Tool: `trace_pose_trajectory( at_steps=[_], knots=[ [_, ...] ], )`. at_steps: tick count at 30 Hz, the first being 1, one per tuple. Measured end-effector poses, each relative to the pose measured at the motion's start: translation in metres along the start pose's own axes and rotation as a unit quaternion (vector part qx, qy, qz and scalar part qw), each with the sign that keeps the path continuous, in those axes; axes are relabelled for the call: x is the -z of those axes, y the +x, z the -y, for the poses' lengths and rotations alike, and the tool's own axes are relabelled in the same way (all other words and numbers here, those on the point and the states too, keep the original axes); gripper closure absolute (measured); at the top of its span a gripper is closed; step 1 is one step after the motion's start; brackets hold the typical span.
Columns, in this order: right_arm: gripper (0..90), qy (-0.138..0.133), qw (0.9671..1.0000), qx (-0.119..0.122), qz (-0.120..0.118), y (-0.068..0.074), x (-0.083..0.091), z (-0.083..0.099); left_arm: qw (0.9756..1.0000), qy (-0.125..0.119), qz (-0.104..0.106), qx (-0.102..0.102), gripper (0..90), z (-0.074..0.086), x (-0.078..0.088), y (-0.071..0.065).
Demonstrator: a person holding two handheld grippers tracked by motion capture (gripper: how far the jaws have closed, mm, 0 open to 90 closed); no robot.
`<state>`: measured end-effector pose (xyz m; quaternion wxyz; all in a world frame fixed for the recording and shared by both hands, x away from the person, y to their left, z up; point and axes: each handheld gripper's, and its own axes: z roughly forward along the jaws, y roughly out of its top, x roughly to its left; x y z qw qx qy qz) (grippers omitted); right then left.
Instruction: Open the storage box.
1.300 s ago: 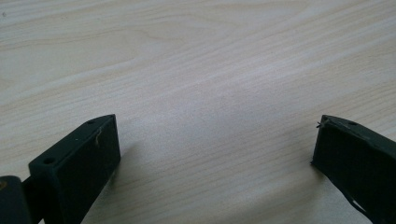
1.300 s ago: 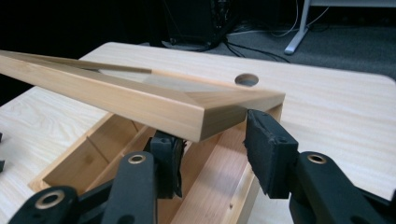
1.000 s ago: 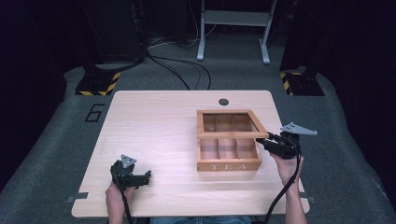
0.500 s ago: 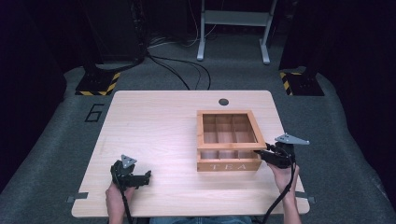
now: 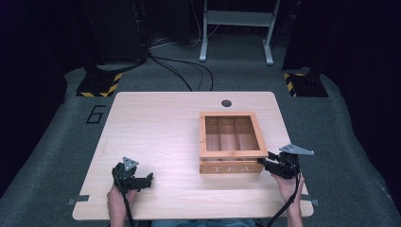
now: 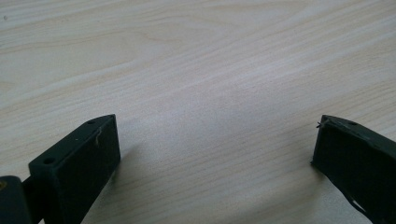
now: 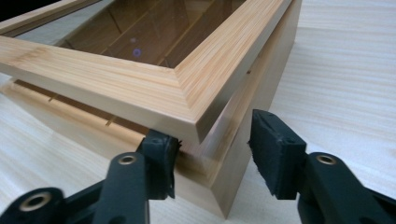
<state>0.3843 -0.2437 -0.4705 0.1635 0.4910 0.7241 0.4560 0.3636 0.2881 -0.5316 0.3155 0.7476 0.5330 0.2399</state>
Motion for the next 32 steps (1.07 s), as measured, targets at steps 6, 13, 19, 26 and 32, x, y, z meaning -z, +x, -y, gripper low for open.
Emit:
trace_pose_trajectory(
  at_steps=[6, 13, 19, 26, 32],
  knots=[
    [48.8, 0.001, 1.0, 0.004, -0.006, 0.0, 0.004, 0.003, 1.0, 0.002, 0.0, -0.002, 0.5, 0.0, 0.0, 0.0],
    [39.3, 0.036, 0.9992, 0.012, -0.012, 0.001, 0.002, 0.012, 1.0, -0.001, -0.002, -0.001, 0.5, 0.0, 0.0, 0.0],
    [18.7, 0.043, 0.999, 0.002, -0.015, 0.001, 0.005, 0.03, 1.0, 0.001, -0.001, -0.002, 0.4, 0.0, 0.001, 0.0],
    [12.4, 0.079, 0.996, 0.011, 0.04, -0.007, 0.001, 0.063, 1.0, -0.001, -0.003, -0.002, 0.4, 0.0, 0.0, 0.0],
    [9.9, 0.074, 0.9949, 0.026, 0.065, -0.004, 0.001, 0.069, 1.0, 0.0, -0.002, -0.001, 0.4, 0.0, 0.0, 0.0]
  ],
)
